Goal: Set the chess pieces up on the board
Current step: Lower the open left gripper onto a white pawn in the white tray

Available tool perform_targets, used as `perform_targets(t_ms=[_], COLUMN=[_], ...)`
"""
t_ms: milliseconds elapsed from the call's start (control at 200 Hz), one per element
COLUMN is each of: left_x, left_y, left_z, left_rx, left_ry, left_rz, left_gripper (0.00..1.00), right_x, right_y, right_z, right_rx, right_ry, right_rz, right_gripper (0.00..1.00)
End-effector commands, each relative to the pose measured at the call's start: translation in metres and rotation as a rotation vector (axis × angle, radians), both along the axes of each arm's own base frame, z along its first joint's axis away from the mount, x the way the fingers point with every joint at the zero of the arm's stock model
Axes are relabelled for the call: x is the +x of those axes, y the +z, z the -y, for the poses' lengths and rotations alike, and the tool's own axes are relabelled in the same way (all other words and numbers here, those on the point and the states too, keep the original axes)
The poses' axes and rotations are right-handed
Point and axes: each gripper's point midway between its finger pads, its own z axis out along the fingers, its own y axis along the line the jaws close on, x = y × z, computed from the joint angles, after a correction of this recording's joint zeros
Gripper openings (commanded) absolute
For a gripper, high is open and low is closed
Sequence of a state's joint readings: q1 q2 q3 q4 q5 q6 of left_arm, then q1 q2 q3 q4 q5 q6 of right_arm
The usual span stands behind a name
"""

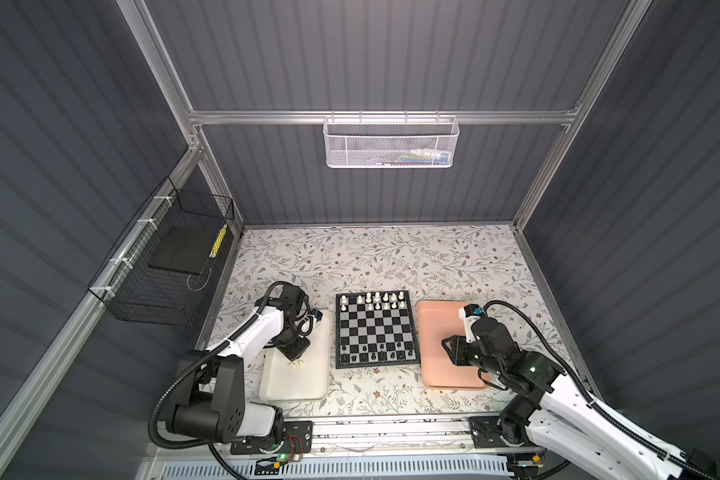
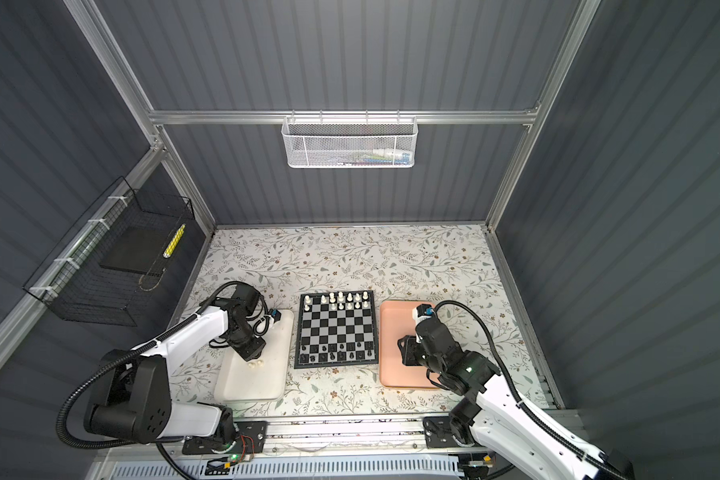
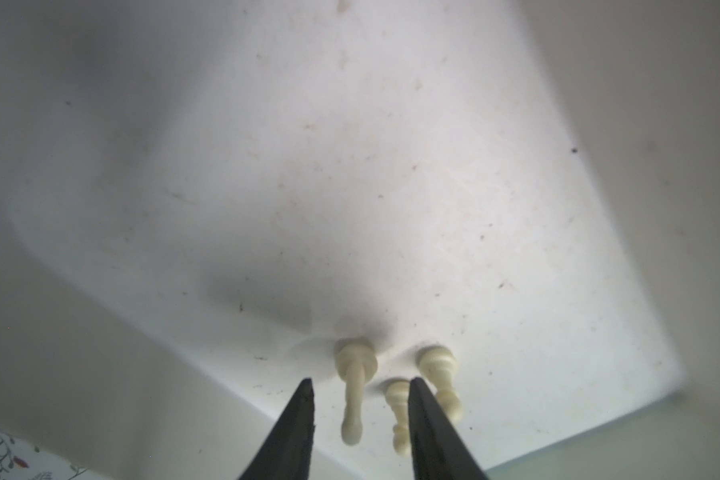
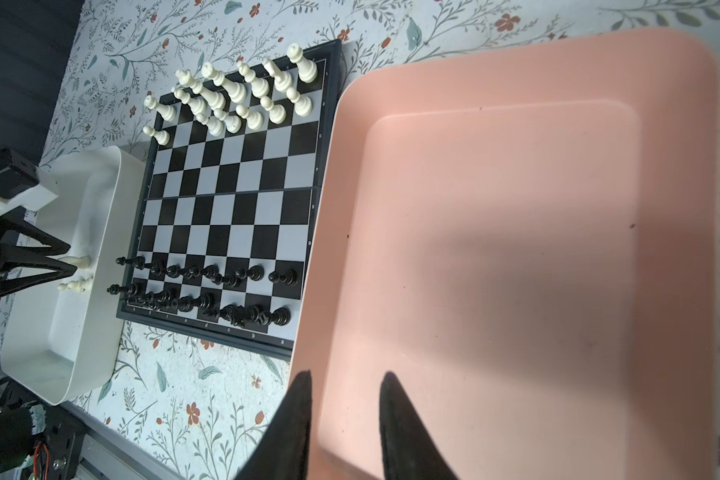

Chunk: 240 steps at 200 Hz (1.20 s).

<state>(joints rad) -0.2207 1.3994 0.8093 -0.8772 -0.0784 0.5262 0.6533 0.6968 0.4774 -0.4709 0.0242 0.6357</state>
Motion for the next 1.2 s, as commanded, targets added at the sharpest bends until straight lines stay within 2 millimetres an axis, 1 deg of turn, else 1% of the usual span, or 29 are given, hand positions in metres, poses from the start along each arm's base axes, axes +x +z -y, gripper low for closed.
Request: perform_targets(t_ms=[0,220,430,660,995,1196], left_x=[-0.005,-0.0053,-0.0057,-0.0051,-0.0061,-0.006], left_y=[-0.002,-0.0019,-0.0041,-0.0065,-0.0091,-0.0079], left_z=[-0.002,-0.0033,-0.0043,-0.0055,-0.0073,-0.0076], left_rx=[0.0,0.006,0.01,0.012,0.015,0.016], left_ry=[0.018,0.018,0.02,0.025,0.025,0.021], left_rz=[-0.02,-0.023,-0.033,-0.034,-0.04,-0.04], left_gripper=[0.39,0.38,0.34,0.34,0.24,0.21], right_x=[-0.0005,0.0001,-0.0008,0.0004,0.0022,0.0028], right_y=[-0.0025,-0.0033,-0.0053,-0.0062,-0.0054,-0.0041], right_z=[-0.0002,-0.0007,-0.0006,-0.0012,-0.003,-0.0041], right_rx=[-0.001,0.0,-0.002,-0.002,-0.008,-0.007], right_ry=[0.006,0.006,0.008,0.008,0.014,0.018], right_rz=[0.0,-0.002,-0.006,-0.005,-0.006,-0.005], right_gripper=[0.31,0.31,0.31,0.31,0.31,0.31])
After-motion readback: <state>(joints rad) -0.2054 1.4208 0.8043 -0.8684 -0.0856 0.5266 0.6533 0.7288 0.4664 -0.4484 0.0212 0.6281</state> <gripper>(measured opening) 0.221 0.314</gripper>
